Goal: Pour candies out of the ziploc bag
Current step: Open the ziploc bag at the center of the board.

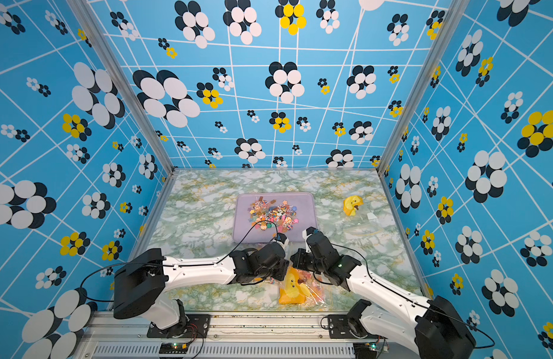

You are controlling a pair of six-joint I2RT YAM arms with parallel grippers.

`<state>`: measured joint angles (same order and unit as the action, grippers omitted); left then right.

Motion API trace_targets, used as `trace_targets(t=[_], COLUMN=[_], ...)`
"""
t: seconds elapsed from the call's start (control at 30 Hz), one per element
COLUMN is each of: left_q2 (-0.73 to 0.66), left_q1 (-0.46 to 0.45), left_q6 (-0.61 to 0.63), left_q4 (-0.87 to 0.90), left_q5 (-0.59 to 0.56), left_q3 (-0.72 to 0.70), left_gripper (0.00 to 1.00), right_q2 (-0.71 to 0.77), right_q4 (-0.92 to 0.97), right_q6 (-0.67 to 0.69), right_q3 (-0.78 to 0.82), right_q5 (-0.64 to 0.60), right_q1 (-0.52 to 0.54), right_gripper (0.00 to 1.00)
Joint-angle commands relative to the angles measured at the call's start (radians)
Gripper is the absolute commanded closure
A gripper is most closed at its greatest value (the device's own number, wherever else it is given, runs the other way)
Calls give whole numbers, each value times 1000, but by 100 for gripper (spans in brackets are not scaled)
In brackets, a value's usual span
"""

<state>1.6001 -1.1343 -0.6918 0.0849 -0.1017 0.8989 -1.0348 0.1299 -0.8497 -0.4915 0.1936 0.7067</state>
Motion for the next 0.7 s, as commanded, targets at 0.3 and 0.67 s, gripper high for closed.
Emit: trace_targets(t=[0.3, 0.67], left_q2=[-134, -257], left_q1=[33, 82], left_q6=[27, 87], left_q4=[121, 187], left_q5=[-148, -225], left_q3=[-11, -23], left_gripper=[100, 100], right_q2=[17, 41], right_q4=[92, 191], right_q6=[52, 77], right_q3=[-46, -70], right_q5=[-30, -105], right_q1=[5, 5], right_gripper=[100, 100])
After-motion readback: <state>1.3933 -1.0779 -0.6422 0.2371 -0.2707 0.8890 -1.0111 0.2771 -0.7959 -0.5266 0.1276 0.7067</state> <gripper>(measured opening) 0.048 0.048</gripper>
